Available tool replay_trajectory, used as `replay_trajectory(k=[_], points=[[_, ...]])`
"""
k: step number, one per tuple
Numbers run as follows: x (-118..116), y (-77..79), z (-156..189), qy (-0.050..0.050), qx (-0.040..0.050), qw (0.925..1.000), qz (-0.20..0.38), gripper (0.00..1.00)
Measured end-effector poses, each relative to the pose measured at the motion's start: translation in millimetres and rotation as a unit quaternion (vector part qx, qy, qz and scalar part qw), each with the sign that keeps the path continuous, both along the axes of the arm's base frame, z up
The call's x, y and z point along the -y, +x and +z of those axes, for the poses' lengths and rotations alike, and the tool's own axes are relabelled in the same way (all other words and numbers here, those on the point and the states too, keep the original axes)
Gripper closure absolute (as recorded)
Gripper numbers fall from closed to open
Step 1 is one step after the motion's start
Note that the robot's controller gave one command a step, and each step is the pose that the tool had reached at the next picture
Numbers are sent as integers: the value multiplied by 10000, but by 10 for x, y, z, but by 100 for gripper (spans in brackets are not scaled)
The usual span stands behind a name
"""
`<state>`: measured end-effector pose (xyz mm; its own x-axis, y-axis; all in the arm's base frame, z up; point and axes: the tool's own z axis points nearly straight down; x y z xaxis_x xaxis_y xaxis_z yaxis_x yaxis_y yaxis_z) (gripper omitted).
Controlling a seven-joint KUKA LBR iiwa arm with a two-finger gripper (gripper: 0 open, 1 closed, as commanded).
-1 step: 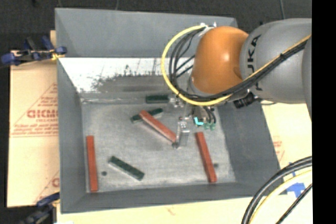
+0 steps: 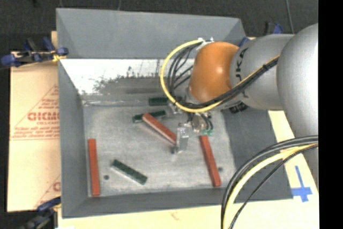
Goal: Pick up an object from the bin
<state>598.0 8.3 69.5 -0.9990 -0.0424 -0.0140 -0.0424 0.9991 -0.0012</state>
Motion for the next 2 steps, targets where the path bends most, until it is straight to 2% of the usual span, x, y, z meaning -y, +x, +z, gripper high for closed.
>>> replay_trajectory(k=[1, 2], points=[[-9, -12, 26, 1, -29, 10000, 0, 100], [-44, 353, 1414, 8, 3, 10000, -94, 100]])
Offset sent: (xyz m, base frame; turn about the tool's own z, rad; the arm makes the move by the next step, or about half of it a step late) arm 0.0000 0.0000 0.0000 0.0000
